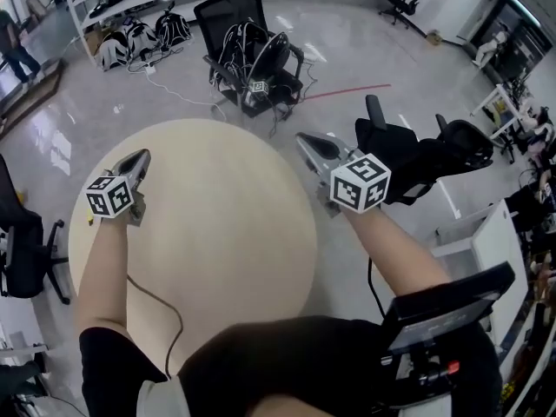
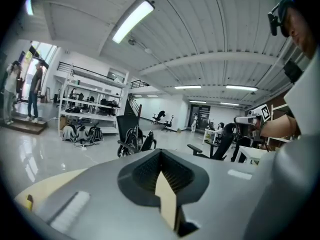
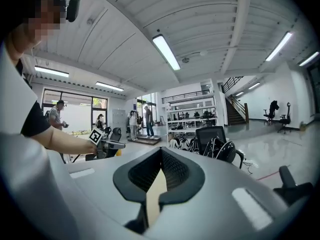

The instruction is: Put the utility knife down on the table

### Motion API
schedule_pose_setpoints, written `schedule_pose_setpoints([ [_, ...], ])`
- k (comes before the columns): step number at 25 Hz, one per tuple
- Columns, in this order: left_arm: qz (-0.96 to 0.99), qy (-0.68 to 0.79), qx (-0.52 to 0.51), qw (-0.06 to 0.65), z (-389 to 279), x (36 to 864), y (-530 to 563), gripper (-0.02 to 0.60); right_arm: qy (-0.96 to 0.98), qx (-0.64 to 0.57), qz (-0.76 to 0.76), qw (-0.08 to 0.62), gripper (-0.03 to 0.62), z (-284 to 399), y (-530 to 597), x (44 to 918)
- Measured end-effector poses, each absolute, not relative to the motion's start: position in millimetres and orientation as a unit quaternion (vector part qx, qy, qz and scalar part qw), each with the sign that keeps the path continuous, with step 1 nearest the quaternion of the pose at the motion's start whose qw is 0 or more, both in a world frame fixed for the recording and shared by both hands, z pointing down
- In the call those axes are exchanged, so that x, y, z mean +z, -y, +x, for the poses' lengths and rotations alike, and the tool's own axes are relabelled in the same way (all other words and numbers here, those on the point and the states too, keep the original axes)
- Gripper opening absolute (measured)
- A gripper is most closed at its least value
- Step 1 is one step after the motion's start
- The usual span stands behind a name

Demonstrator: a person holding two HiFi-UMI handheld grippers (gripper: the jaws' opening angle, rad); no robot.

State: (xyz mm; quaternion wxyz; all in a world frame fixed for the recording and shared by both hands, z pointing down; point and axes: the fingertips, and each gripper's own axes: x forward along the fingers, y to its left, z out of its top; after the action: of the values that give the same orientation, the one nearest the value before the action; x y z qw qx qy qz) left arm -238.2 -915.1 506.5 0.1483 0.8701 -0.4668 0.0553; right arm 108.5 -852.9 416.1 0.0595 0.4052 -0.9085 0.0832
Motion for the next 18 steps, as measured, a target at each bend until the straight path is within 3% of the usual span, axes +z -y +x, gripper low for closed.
schedule_pose_setpoints([
  [11,0.919,0.372,0.040,0.123,30,426,828,0.000,0.881,0.088,0.465,0.032,0.015,288,750,368],
  [18,0.945,0.303,0.012,0.124,215,388,726,0.000,0.871,0.061,0.485,0.049,0.014,406,664,337],
])
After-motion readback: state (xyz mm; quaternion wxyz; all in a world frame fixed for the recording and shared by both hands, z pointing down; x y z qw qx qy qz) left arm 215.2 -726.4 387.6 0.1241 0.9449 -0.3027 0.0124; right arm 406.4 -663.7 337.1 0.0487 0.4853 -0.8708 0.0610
